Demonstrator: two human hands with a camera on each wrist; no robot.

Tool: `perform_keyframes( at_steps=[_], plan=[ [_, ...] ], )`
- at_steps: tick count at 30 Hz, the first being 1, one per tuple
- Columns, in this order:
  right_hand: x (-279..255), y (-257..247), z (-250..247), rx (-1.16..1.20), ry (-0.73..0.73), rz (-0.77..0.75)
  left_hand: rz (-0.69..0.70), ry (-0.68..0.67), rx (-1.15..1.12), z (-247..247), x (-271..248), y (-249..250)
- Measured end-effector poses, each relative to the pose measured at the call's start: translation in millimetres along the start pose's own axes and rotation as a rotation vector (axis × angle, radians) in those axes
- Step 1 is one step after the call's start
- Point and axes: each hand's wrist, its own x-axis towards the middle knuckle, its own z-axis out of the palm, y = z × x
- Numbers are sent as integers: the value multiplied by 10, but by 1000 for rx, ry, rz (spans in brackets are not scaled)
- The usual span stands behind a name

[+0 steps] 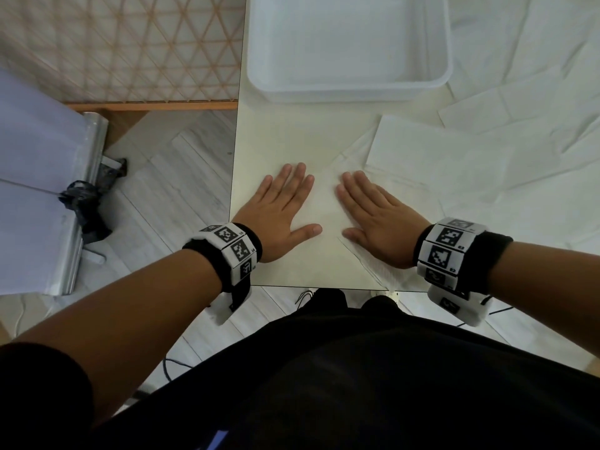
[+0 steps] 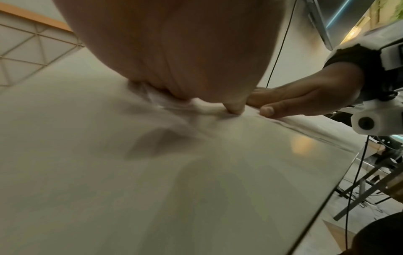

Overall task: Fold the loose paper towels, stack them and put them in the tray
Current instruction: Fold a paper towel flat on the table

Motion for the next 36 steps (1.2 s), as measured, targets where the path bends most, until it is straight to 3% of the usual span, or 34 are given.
perform_keyframes(
  at_steps=[14, 20, 23, 27, 31, 34, 36],
  plan=[
    [2, 40, -2, 20, -38, -3, -116, -114, 25, -203, -300, -190],
    [5, 30, -26, 46, -64, -2, -132, 216, -187, -416, -123, -34],
    [-7, 16, -72, 56, -79, 19, -193, 174, -206, -432, 2, 6],
    [-24, 6, -205, 112, -74, 48, -288, 216, -128, -473, 44, -20],
    [14, -21, -392, 236, 65, 86, -324, 192, -236, -572, 56, -46],
    [71, -54, -519, 317, 277, 52, -247, 204, -526, -654, 41, -77],
    [123, -63, -604, 348, 302, 30, -179, 165, -741, -786, 3, -65]
  ],
)
